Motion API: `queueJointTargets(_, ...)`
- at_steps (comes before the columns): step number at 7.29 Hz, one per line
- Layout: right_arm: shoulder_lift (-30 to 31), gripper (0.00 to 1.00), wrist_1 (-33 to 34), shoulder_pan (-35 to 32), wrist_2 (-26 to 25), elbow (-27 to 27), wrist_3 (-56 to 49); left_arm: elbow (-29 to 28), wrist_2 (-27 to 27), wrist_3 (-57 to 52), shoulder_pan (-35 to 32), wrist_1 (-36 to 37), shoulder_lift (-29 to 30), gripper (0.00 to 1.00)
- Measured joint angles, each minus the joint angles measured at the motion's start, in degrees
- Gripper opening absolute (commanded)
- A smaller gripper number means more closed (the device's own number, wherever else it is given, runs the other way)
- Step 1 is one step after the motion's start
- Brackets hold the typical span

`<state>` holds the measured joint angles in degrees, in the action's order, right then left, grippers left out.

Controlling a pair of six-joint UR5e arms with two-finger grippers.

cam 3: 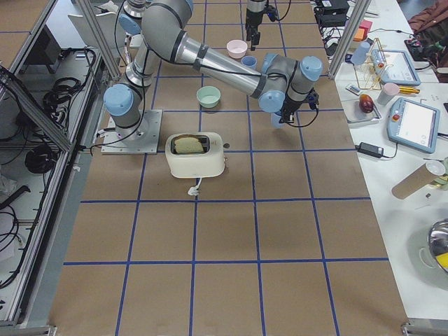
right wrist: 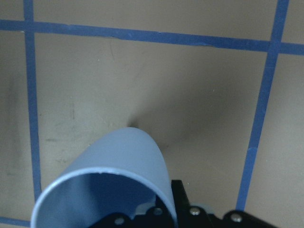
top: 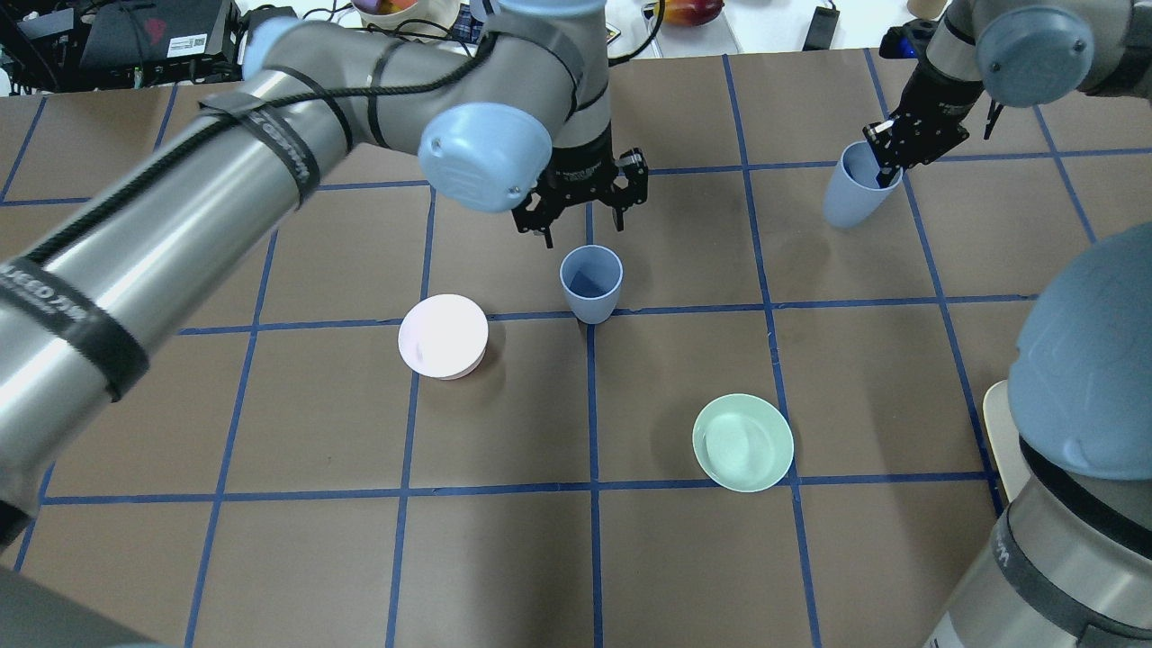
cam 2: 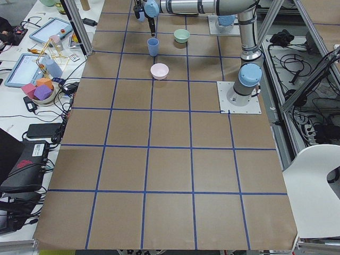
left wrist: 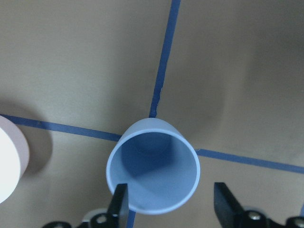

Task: Stack blue cups with both arms

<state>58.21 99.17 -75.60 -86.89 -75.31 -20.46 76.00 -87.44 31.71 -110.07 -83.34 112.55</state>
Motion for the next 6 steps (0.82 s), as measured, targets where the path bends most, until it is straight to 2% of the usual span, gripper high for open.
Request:
queueJointTargets(2,4.6,0.00,-10.2,-1.4,2.0,2.7,1.5,-2.7,-0.2,-8.7,5.2,-13.3,-7.3,0.97)
queueJointTargets(3,7.1,0.00,-13.6,-3.5,3.3,3.0,4.5,-1.2,-0.2,-11.5,7.6,-15.9,-10.5,1.00)
queueJointTargets(6,11.5,0.00,-15.3,-16.8,3.9,3.0,21.7,9.1,-2.0,-17.4,11.9,-8.4,-18.4,1.00)
